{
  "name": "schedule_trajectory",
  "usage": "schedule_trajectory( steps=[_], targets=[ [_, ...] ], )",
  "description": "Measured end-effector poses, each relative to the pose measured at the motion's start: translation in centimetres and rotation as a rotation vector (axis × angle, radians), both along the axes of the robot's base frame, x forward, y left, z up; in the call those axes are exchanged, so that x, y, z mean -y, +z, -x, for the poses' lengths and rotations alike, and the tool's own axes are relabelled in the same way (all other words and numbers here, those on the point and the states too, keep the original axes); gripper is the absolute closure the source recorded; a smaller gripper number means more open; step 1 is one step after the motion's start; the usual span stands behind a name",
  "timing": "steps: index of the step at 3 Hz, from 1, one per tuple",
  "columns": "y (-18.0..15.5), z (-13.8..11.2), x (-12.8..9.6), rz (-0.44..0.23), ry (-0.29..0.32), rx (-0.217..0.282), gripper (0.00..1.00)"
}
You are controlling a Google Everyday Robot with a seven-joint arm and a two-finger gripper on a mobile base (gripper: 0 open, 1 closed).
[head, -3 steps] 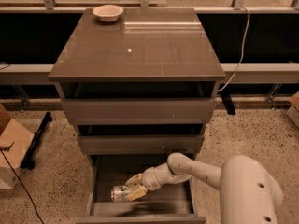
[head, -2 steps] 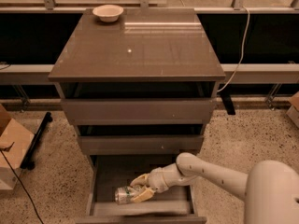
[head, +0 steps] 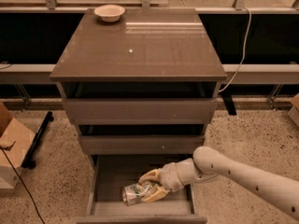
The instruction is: Pick 7up can from bottom drawer and place on counter
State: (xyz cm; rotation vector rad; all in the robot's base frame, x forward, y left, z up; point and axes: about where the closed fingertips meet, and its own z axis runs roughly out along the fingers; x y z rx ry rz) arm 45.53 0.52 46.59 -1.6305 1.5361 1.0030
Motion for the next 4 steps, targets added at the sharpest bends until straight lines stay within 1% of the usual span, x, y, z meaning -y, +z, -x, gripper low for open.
schedule_trajectory(
  steps=[1,2,3,4],
  targets=[
    [8.5,-0.3,1.8,0.067,0.098,0.125,1.00],
    [8.4,-0.3,1.7,0.066,0.098,0.124,1.00],
    [8.9,-0.4,1.7,0.084,0.101,0.132,1.00],
    [10.7,-0.7,2.3,0.114,0.095,0.160,1.00]
  ],
)
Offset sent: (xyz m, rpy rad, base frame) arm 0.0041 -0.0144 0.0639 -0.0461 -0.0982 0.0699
